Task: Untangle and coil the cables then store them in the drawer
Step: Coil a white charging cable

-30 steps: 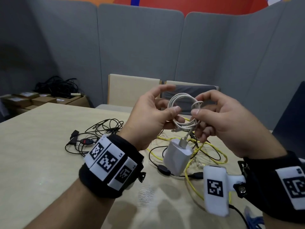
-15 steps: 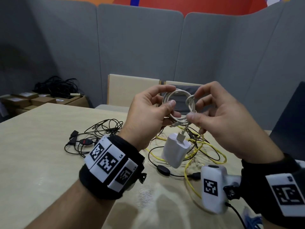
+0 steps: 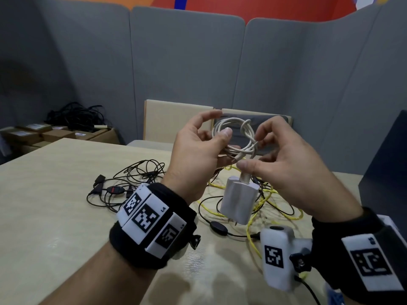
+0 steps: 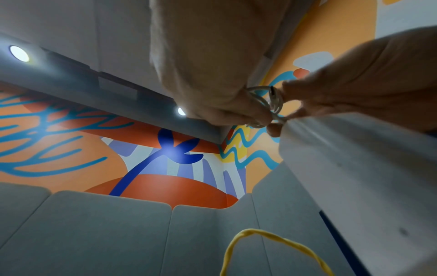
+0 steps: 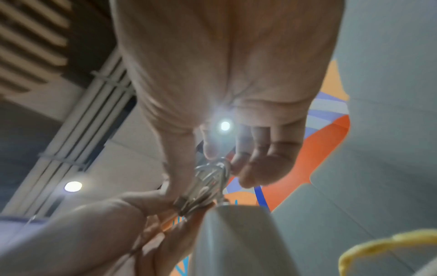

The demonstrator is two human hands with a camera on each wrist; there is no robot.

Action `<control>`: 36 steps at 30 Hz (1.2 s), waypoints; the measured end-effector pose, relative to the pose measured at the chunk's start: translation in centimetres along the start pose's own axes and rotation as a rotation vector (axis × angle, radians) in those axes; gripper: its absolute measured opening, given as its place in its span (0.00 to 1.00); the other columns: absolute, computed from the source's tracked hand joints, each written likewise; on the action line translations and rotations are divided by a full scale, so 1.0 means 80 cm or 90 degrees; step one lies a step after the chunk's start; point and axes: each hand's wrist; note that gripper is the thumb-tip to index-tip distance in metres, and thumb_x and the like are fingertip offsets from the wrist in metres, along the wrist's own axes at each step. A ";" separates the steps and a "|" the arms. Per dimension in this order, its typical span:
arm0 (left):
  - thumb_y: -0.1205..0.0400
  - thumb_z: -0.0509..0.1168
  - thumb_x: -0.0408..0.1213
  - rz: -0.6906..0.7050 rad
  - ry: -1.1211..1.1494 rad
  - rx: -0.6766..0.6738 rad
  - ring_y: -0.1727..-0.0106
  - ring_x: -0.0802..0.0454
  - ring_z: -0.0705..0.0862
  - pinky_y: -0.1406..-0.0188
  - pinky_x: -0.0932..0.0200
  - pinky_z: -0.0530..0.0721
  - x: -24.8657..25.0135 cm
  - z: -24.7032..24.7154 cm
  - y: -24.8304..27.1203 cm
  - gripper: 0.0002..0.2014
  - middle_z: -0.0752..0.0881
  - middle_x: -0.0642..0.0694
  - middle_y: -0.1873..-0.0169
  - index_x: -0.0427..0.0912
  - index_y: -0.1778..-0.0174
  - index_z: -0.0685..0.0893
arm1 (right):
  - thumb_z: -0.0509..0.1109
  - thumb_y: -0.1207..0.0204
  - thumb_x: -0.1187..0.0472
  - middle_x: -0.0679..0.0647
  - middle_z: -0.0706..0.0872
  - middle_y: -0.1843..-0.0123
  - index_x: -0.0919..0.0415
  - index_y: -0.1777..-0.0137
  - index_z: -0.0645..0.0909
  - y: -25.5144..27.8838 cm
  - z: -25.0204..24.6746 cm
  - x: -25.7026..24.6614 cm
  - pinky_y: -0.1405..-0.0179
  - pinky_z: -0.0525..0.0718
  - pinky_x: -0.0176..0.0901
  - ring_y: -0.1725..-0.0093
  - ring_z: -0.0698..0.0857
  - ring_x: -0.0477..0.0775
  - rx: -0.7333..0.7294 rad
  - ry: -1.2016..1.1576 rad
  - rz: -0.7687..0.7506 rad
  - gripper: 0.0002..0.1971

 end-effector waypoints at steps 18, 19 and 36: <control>0.17 0.61 0.21 -0.021 -0.055 -0.091 0.59 0.46 0.89 0.55 0.49 0.91 -0.004 -0.002 0.002 0.15 0.82 0.23 0.54 0.45 0.43 0.83 | 0.74 0.24 0.54 0.46 0.79 0.67 0.47 0.62 0.81 -0.002 -0.011 0.007 0.66 0.74 0.43 0.66 0.80 0.46 -0.008 0.191 -0.080 0.07; 0.18 0.62 0.21 -0.020 -0.060 -0.099 0.57 0.45 0.89 0.56 0.51 0.91 -0.004 -0.001 0.003 0.16 0.82 0.24 0.54 0.45 0.43 0.83 | 0.73 0.23 0.56 0.46 0.79 0.69 0.48 0.63 0.79 -0.002 -0.012 0.008 0.68 0.72 0.44 0.67 0.78 0.47 -0.017 0.211 -0.071 0.09; 0.17 0.61 0.19 -0.033 -0.052 -0.043 0.73 0.55 0.82 0.69 0.50 0.89 -0.007 -0.005 -0.002 0.14 0.78 0.44 0.70 0.42 0.44 0.80 | 0.60 0.23 0.44 0.50 0.67 0.77 0.51 0.81 0.71 -0.005 -0.025 0.005 0.78 0.54 0.45 0.76 0.61 0.50 0.019 -0.362 -0.028 0.24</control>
Point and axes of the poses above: each hand's wrist, its own y-axis away from the middle knuckle, its own z-axis out of the palm, x = y × z
